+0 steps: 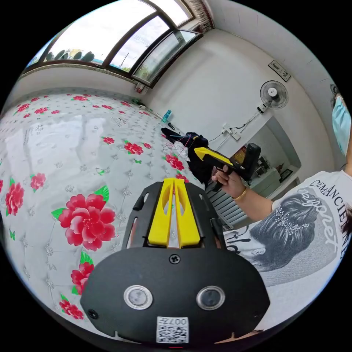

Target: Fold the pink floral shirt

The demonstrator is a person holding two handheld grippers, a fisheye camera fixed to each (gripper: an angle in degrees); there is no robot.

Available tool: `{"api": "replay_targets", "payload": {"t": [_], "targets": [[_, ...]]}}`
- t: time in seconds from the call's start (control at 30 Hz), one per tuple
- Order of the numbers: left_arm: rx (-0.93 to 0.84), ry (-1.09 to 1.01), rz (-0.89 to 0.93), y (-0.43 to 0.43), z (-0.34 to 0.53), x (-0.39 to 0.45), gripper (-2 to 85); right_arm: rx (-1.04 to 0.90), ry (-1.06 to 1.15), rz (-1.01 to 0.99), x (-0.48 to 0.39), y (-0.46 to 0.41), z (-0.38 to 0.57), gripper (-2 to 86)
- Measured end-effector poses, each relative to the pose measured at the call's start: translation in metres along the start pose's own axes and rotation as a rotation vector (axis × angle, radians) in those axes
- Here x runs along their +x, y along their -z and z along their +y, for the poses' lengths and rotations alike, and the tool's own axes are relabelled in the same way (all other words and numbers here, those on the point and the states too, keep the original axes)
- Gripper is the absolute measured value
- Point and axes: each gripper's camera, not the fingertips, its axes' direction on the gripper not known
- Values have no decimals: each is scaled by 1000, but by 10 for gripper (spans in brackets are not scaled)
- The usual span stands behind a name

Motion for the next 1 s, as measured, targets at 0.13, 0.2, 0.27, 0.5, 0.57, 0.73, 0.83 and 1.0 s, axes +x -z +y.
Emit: {"api": "replay_targets", "payload": {"t": [0.13,0.2,0.27,0.5,0.57,0.73,0.83,1.0], "targets": [[-18,53,34,-74,-15,18,-9,-39,-40,285,91,37,67,37],[-16,92,37,-109,-21,26,-10,-80,-66,386,136,49,95,42],[-7,148,54,-142,-28,32,-10,-124,-93,483,181,60,121,48],[-17,218,-6,-228,-67,68,-10,-190,-387,809,365,141,221,75],[-36,232,-44,-242,-72,71,-10,-199,-494,884,414,164,243,82],[-50,312,-60,-274,-80,72,-10,-221,-746,904,525,187,305,91],[-73,316,-124,-286,-84,79,-10,-251,-810,848,564,174,331,83],[-120,302,-187,-303,-94,88,-10,-281,-904,697,604,180,363,33]]}}
